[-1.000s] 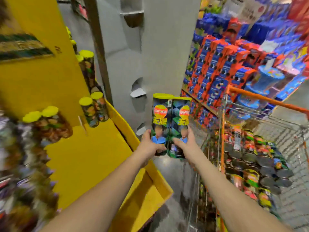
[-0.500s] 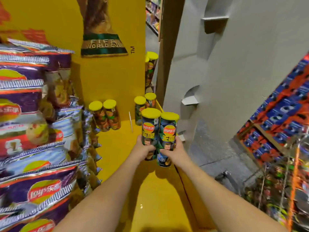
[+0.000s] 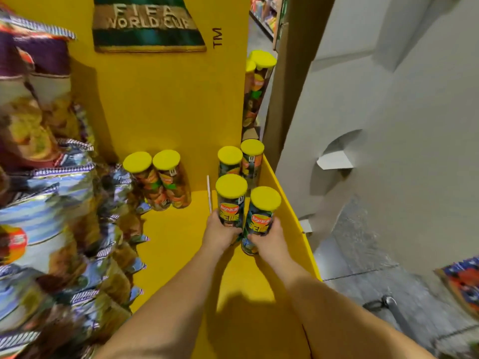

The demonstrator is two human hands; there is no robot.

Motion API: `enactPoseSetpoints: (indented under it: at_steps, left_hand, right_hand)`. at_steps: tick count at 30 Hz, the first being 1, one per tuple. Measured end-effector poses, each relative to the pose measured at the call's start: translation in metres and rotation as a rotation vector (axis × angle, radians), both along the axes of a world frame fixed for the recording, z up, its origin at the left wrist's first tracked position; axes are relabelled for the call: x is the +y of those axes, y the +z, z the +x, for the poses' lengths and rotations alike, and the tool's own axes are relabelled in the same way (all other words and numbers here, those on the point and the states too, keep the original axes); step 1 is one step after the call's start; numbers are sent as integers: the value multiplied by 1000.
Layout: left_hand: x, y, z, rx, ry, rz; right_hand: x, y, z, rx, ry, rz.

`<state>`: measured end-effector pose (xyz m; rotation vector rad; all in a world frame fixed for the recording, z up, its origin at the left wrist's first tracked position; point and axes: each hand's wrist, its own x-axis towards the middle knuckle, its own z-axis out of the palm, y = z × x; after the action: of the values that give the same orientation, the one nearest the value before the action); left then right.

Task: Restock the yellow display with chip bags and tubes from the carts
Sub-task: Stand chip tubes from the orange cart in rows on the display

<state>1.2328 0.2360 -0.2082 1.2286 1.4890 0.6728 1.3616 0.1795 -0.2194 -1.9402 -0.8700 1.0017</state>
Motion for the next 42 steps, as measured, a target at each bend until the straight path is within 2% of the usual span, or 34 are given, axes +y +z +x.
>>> enactPoseSetpoints:
  at_steps: [6, 12, 21, 26, 31, 37, 42]
  left_hand:
    - [34, -21, 13, 55, 68, 58]
    - [51, -39, 18, 144, 90, 82]
    - [56, -48, 29, 207, 107, 175]
    - [60, -46, 37, 197, 115, 120]
    - [62, -45, 40, 188, 68, 68]
    - [60, -44, 30, 59, 31, -56]
    - [37, -24, 25, 17, 47, -136]
  right_hand:
    - [44, -15, -1, -87, -25, 59]
    - [75, -15, 0, -231, -27, 10]
    - [101, -10, 3, -254, -40, 3]
    - [106, -8, 6, -268, -51, -29]
    - [101, -6, 12, -195, -23, -114]
    - [98, -5, 12, -183, 157, -227]
    - [80, 5, 12, -27, 188, -234]
